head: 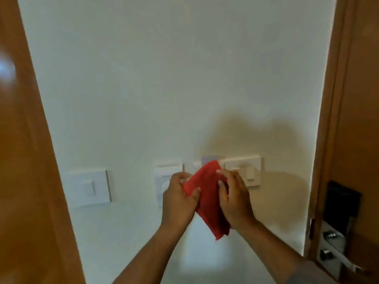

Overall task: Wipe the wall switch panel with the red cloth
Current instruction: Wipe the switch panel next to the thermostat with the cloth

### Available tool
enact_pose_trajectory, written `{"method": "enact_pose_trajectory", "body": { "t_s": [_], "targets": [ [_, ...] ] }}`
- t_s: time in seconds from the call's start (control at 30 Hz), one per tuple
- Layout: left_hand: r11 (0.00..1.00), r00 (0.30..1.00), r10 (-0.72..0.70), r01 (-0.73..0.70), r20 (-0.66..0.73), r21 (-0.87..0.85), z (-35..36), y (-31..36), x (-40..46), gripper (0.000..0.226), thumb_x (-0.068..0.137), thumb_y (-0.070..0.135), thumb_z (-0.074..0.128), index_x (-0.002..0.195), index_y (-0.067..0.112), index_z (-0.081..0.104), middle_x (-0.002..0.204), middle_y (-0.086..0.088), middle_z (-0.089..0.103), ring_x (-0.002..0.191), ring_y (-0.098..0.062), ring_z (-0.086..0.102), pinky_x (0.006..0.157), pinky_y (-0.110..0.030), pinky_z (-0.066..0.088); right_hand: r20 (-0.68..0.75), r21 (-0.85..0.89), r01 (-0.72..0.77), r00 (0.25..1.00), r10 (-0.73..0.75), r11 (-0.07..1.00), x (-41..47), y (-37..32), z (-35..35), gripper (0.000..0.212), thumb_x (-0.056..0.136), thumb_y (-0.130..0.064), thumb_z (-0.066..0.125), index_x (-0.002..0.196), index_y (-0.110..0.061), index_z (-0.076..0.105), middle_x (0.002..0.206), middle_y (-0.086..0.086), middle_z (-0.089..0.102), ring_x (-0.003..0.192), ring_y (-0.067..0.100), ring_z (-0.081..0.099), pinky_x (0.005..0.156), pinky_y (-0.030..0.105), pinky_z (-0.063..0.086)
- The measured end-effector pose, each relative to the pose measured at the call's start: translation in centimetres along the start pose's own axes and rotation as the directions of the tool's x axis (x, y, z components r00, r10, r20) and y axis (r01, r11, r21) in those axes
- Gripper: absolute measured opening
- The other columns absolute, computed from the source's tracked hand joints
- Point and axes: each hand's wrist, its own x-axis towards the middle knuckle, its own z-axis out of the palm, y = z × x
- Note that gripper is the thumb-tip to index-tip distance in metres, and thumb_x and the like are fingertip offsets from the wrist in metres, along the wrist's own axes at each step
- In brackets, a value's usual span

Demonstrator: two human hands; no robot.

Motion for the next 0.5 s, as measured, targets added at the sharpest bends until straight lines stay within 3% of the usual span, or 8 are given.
{"method": "enact_pose_trajectory", "body": {
  "t_s": [0.1,0.13,0.27,0.37,0.43,0.5],
  "targets": [
    [0.998,0.999,0.031,-0.032,0.011,0.061,1.5,-0.3,0.4,0.024,0.092,0.013,0.069,0.103,0.031,0.058,0.094,0.016,0.067,0.088,-0.004,0.066,0.066,-0.008,0.049,0.105,-0.088,0.128,0.987,-0.119,0.988,1.0,2.7,0.6,0.03,0.098,-0.023,0.045,0.113,-0.01,0.066,0.108,0.01,0.068,0.098,0.025,0.064,0.085,0.036,0.057],
    [0.995,0.999,0.049,-0.049,0.001,0.083,1.9,-0.3,0.5,0.025,0.093,0.013,0.069,0.103,0.033,0.057,0.093,0.018,0.067,0.087,-0.002,0.066,0.068,-0.009,0.05,0.114,-0.108,0.178,0.98,-0.166,0.978,1.2,3.4,0.8,0.03,0.097,-0.024,0.047,0.114,-0.009,0.067,0.108,0.011,0.069,0.097,0.027,0.064,0.082,0.041,0.059],
    [0.962,0.993,0.12,-0.115,-0.006,0.247,2.8,-0.3,1.9,0.026,0.096,0.017,0.063,0.104,0.037,0.048,0.087,0.019,0.064,0.082,-0.004,0.065,0.073,-0.028,0.055,0.04,-0.238,0.335,0.941,-0.336,0.912,2.6,5.9,1.5,0.03,0.093,-0.025,0.053,0.113,-0.009,0.07,0.104,0.014,0.07,0.098,0.027,0.056,0.08,0.039,0.056],
    [0.882,0.981,0.187,-0.188,0.047,0.431,3.1,-0.2,2.9,0.019,0.099,0.017,0.054,0.091,0.03,0.042,0.077,0.01,0.06,0.071,-0.014,0.06,0.065,-0.038,0.052,-0.073,-0.271,0.293,0.943,-0.323,0.917,3.2,6.0,2.0,0.014,0.091,-0.026,0.057,0.101,-0.015,0.058,0.085,0.009,0.066,0.084,0.026,0.052,0.075,0.035,0.044],
    [0.815,0.975,0.201,-0.218,0.09,0.538,3.0,-0.1,3.5,0.015,0.101,0.021,0.049,0.088,0.026,0.044,0.081,0.006,0.06,0.071,-0.017,0.059,0.066,-0.041,0.053,-0.024,-0.366,0.388,0.904,-0.426,0.846,2.9,5.5,2.4,0.014,0.091,-0.017,0.055,0.102,-0.009,0.061,0.085,0.012,0.067,0.079,0.031,0.059,0.07,0.038,0.051],
    [0.759,0.972,0.206,-0.232,0.113,0.608,2.8,0.0,4.0,0.012,0.102,0.023,0.048,0.09,0.023,0.048,0.085,0.004,0.062,0.074,-0.018,0.06,0.068,-0.041,0.054,0.09,-0.451,0.489,0.857,-0.507,0.747,2.6,5.4,2.8,0.027,0.093,-0.008,0.048,0.108,0.002,0.068,0.097,0.018,0.069,0.085,0.036,0.064,0.071,0.044,0.058]
  ]
}}
